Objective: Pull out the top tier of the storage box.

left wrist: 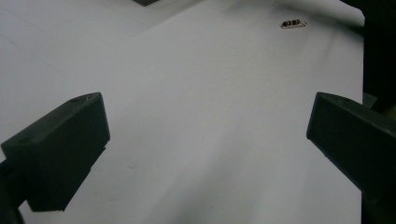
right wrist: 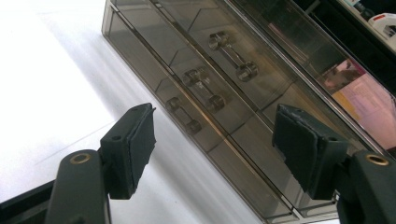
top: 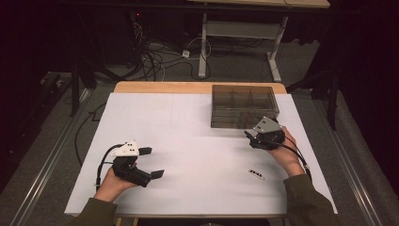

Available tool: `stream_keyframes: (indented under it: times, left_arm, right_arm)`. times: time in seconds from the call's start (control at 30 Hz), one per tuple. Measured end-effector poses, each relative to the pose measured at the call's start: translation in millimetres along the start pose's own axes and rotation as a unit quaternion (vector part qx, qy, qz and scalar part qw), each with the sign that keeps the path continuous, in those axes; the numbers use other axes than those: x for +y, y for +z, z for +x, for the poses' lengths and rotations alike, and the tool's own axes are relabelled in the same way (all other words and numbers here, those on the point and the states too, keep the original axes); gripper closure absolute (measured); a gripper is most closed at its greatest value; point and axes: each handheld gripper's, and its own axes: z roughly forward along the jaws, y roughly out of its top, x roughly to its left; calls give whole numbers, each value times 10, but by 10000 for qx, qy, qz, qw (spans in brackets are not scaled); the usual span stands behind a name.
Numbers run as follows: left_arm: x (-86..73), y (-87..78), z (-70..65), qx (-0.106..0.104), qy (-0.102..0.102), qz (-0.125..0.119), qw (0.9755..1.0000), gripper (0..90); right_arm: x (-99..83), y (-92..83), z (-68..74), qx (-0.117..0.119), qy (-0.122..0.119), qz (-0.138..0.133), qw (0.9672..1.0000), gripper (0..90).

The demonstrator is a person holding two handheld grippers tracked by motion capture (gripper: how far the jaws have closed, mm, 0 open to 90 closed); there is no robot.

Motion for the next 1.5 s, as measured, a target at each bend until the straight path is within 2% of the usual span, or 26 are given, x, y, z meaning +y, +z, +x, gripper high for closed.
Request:
stream_keyframes:
  times: [0.43, 0.83, 1.3, 1.5]
  left_arm:
    - [0, 0, 0, 3, 2, 3, 10000, 0]
    - [0, 1, 0, 7, 0, 10, 10000, 0]
    - [-1, -1, -1, 12, 9, 9, 10000, 0]
    - [-1, 1, 1, 11, 8, 17, 10000, 0]
  right_arm:
    - [8, 1, 45, -220, -339, 18, 9992, 313]
    - [14, 5, 84, -398, -720, 68, 9966, 315]
    - [29, 1, 148, -654, -1109, 67, 9917, 316]
    - [24, 11, 176, -755, -1316, 128, 9883, 315]
